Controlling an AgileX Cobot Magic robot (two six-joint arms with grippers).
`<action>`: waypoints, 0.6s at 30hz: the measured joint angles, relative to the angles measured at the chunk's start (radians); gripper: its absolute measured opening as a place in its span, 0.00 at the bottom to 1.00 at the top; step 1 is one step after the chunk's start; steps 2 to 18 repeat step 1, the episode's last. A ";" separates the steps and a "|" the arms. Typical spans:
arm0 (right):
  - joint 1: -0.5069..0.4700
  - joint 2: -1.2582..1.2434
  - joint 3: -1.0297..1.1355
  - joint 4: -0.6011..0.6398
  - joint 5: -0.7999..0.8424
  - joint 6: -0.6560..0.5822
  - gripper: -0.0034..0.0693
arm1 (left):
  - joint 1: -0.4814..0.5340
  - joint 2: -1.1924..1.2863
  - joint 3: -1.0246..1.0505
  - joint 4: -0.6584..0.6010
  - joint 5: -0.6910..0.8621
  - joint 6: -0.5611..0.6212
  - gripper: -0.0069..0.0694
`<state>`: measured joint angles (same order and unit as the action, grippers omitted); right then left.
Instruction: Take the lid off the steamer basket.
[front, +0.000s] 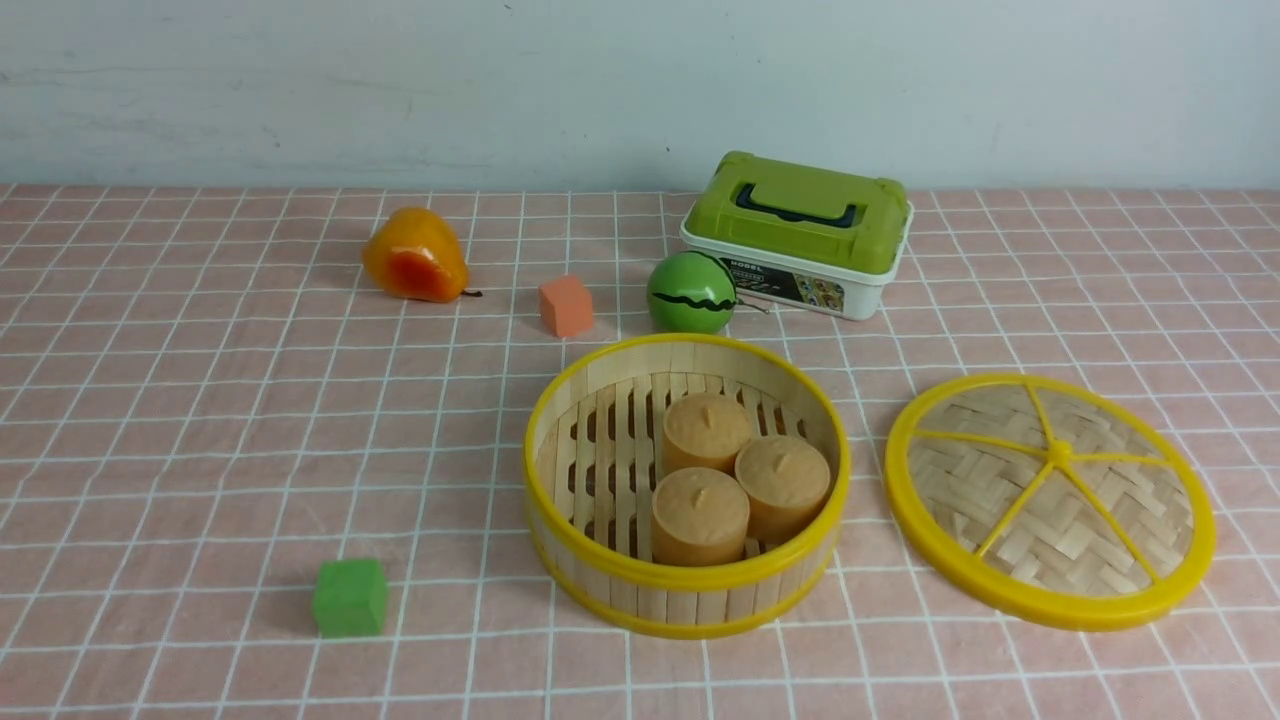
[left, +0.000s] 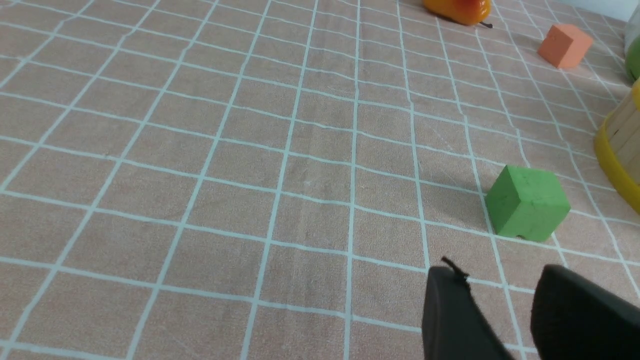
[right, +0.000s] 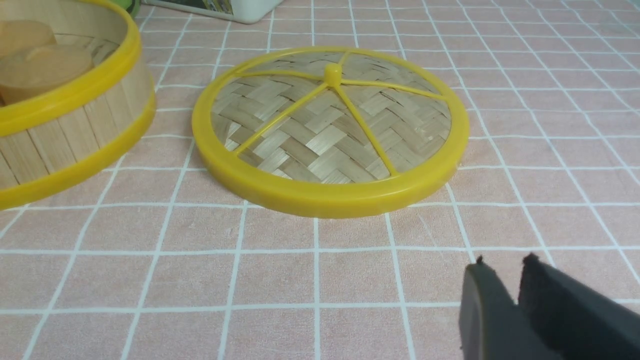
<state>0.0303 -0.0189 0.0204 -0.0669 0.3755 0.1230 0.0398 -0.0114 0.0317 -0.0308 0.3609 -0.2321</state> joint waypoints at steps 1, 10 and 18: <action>0.000 0.000 0.000 0.000 0.000 0.000 0.16 | 0.000 0.000 0.000 0.000 0.000 0.000 0.40; 0.000 0.000 0.000 0.000 0.000 0.000 0.16 | 0.000 0.000 0.000 0.000 0.000 0.000 0.40; 0.000 0.000 0.000 0.000 0.000 0.000 0.16 | 0.000 0.000 0.000 0.000 0.000 0.000 0.40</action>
